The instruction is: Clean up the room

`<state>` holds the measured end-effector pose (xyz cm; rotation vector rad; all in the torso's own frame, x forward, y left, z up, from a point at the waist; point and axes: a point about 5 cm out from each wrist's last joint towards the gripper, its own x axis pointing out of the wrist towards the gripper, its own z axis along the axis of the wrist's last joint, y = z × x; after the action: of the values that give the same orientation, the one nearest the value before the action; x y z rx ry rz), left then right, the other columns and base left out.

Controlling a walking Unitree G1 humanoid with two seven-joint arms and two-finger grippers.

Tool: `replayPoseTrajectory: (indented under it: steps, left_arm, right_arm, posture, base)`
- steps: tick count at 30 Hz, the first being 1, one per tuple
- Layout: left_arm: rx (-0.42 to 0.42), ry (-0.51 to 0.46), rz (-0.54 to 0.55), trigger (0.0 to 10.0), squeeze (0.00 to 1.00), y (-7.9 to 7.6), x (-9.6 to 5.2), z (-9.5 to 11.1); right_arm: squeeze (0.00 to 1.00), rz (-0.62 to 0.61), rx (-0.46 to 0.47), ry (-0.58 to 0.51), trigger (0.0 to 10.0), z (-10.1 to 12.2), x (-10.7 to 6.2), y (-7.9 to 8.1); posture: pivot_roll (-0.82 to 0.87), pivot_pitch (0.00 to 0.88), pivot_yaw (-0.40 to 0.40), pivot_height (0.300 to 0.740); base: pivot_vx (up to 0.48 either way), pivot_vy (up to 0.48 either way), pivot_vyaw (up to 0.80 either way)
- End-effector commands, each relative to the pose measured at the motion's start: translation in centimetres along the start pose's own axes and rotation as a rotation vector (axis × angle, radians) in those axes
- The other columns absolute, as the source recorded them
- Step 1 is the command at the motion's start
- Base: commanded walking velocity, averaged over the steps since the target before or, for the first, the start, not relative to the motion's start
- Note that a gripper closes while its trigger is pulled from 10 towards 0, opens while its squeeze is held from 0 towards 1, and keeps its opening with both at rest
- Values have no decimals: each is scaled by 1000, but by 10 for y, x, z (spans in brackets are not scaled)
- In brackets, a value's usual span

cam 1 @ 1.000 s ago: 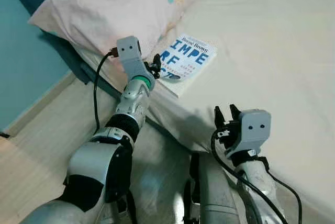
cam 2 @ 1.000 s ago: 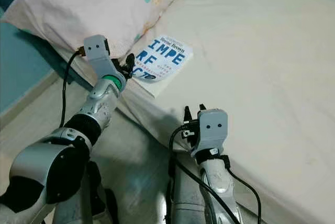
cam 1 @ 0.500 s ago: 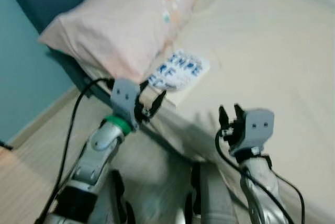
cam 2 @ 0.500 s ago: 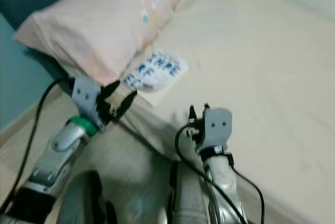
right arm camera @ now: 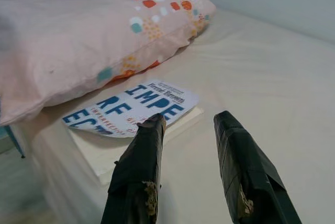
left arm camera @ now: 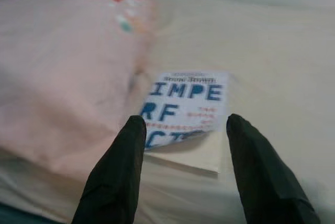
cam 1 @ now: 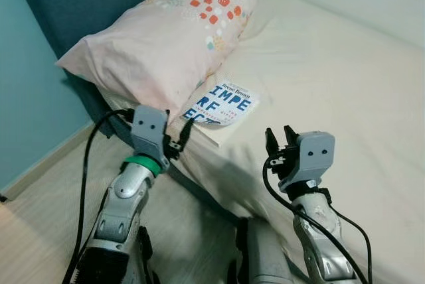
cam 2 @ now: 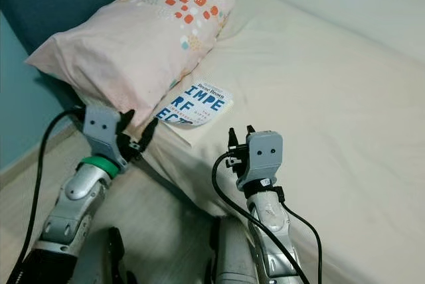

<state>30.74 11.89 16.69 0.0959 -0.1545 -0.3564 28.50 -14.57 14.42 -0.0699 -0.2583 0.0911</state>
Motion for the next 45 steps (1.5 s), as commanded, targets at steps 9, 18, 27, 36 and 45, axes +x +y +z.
replayPoseTrajectory:
  steps: [9, 18, 27, 36, 45]
  left_arm:
    - [125, 59, 35, 10000, 0, 8, -18, -20]
    - [93, 104, 49, 10000, 0, 5, -19, -24]
    - [66, 116, 84, 10000, 0, -7, -14, -30]
    - [41, 124, 88, 10000, 0, -12, -15, -32]
    - [24, 123, 83, 10000, 0, -17, -14, -31]
  right_arm:
    - [0, 25, 6, 94, 10000, -30, -14, 0]
    - [0, 34, 14, 92, 10000, -30, -10, 2]
    - [0, 44, 19, 101, 10000, -33, -11, 3]
    - [0, 4, 8, 108, 10000, -35, -10, 0]
    - [0, 0, 10, 106, 10000, -36, -11, 1]
  posture:
    - [-6, 72, -58, 659]
    - [-8, 92, -65, 688]
    - [-11, 103, -77, 713]
    - [-12, 113, -74, 723]
    - [-17, 115, -73, 723]
  base:
    - [0, 0, 0]
    - [0, 0, 0]
    - [0, 0, 0]
    - [0, 0, 0]
    - [-61, 0, 0]
